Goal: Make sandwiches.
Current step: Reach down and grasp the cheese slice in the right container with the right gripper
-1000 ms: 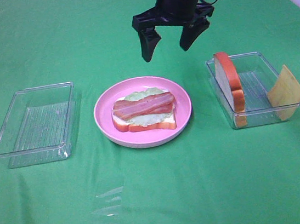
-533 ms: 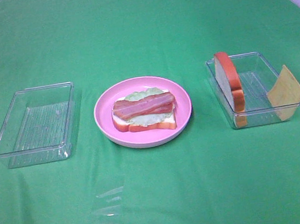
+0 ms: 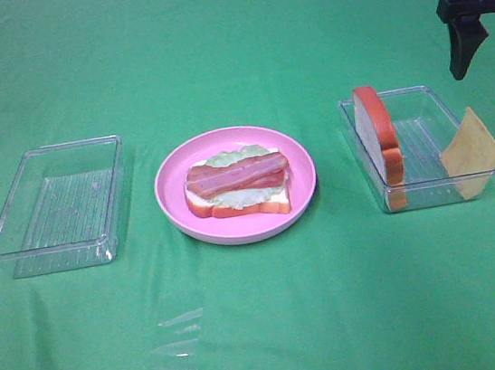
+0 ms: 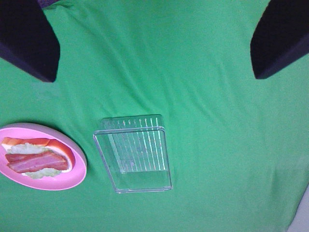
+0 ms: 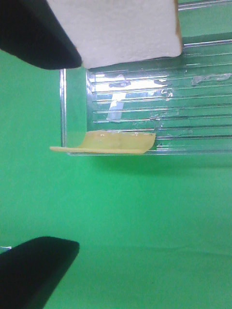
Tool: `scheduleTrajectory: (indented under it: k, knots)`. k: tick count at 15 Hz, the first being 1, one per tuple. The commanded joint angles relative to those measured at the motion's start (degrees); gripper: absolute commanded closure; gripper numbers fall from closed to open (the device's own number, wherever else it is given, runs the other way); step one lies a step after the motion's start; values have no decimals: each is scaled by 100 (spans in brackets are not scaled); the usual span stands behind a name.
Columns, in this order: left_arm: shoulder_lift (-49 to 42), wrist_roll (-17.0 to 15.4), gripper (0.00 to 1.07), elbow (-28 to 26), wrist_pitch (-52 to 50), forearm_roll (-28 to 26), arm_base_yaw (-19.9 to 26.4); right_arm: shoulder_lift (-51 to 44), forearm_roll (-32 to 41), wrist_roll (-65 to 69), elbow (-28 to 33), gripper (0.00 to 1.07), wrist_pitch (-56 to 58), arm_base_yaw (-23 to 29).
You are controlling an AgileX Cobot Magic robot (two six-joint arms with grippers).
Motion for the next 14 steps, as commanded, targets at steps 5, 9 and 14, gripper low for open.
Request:
scheduleTrajectory:
  k: [5, 9, 14]
  knots:
    - [-109, -11, 6, 11, -52, -17, -11, 590, 34, -109, 395, 21, -441, -17]
    - [-109, -11, 6, 11, -52, -17, -11, 1026, -40, -109, 395, 26, -573, -17]
    - [-109, -11, 6, 11, -52, -17, -11, 1146, -97, -109, 395, 44, -579, -17]
